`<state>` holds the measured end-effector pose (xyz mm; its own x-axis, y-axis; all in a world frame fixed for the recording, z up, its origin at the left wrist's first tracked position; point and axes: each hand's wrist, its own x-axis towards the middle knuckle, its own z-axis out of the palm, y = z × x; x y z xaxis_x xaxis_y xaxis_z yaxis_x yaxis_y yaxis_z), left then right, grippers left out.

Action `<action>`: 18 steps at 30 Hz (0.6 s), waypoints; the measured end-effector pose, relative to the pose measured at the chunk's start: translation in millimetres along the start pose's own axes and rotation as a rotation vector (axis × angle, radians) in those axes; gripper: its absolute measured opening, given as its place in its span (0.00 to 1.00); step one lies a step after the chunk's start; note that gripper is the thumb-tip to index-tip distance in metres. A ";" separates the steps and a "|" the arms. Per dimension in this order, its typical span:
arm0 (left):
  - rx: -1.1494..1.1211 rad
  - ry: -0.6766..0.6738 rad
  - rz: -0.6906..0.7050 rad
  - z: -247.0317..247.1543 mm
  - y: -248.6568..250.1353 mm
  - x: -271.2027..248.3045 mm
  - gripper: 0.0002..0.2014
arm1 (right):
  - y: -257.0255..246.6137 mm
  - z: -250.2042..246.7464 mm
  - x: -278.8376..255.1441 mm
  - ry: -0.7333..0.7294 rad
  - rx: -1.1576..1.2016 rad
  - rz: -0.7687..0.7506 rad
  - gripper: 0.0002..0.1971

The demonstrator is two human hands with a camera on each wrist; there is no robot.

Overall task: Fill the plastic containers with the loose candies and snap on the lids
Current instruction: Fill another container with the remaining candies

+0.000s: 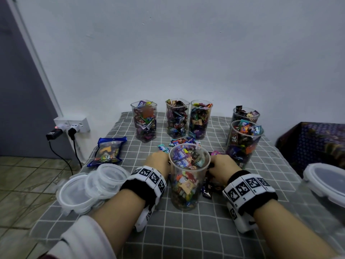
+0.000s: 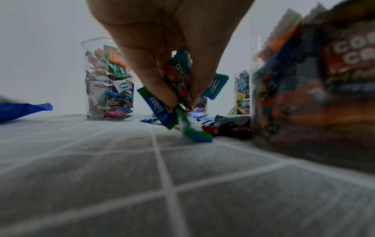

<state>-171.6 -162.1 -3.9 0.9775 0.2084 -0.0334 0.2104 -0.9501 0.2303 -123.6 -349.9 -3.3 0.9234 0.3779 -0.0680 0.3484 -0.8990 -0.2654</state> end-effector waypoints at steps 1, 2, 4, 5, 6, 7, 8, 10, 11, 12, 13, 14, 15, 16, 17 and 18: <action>-0.003 0.006 -0.007 -1.2 1.1 -1.3 0.11 | 1.2 -1.3 -0.9 0.018 0.025 0.006 0.13; 0.001 0.023 -0.003 -1.5 1.2 -1.8 0.11 | 2.3 -2.1 -1.8 0.035 0.049 0.010 0.14; 0.008 0.042 -0.007 -3.3 1.5 -3.7 0.11 | 4.8 -3.5 -4.5 0.066 0.122 0.025 0.15; 0.005 0.046 -0.012 -4.3 1.9 -4.8 0.12 | 6.3 -4.4 -6.0 0.087 0.161 0.029 0.14; -0.002 0.053 -0.008 -4.7 2.2 -5.6 0.12 | 7.6 -6.2 -7.4 0.113 0.194 0.027 0.12; -0.006 0.051 -0.006 -5.5 2.8 -6.1 0.12 | 8.4 -8.8 -9.1 0.140 0.229 0.025 0.10; -0.010 0.046 -0.011 -6.4 3.0 -6.8 0.12 | 8.4 -12.0 -11.5 0.173 0.269 0.022 0.09; -0.010 0.038 -0.019 -7.8 3.7 -7.4 0.13 | 6.4 -21.1 -16.2 0.253 0.335 0.011 0.09; -0.014 0.027 -0.020 -8.5 4.2 -7.3 0.13 | 4.5 -27.7 -19.0 0.293 0.371 0.000 0.09; -0.020 0.020 -0.021 -8.8 4.1 -7.2 0.13 | 2.2 -35.3 -21.8 0.330 0.418 -0.015 0.11; -0.031 0.013 -0.025 -9.1 4.2 -7.0 0.13 | -0.8 -43.3 -25.2 0.362 0.468 -0.028 0.14; -0.040 0.008 -0.029 -9.2 4.1 -7.2 0.13 | -4.6 -51.7 -28.9 0.389 0.514 -0.046 0.16; -0.044 0.008 -0.030 -9.5 4.1 -7.6 0.13 | -9.4 -59.7 -33.0 0.413 0.555 -0.071 0.15; -0.045 0.012 -0.028 -9.8 4.0 -8.4 0.13 | -14.8 -67.0 -37.0 0.436 0.597 -0.105 0.14; -0.047 0.015 -0.024 -10.1 3.9 -9.1 0.12 | -20.6 -73.0 -41.2 0.458 0.632 -0.145 0.14; -0.051 0.018 -0.016 -10.5 4.0 -10.0 0.12 | -26.8 -78.0 -45.8 0.476 0.662 -0.188 0.15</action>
<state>-180.7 -165.6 7.6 0.9733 0.2285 -0.0203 0.2250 -0.9335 0.2791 -162.6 -360.4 82.0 0.8804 0.2416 0.4080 0.4741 -0.4585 -0.7517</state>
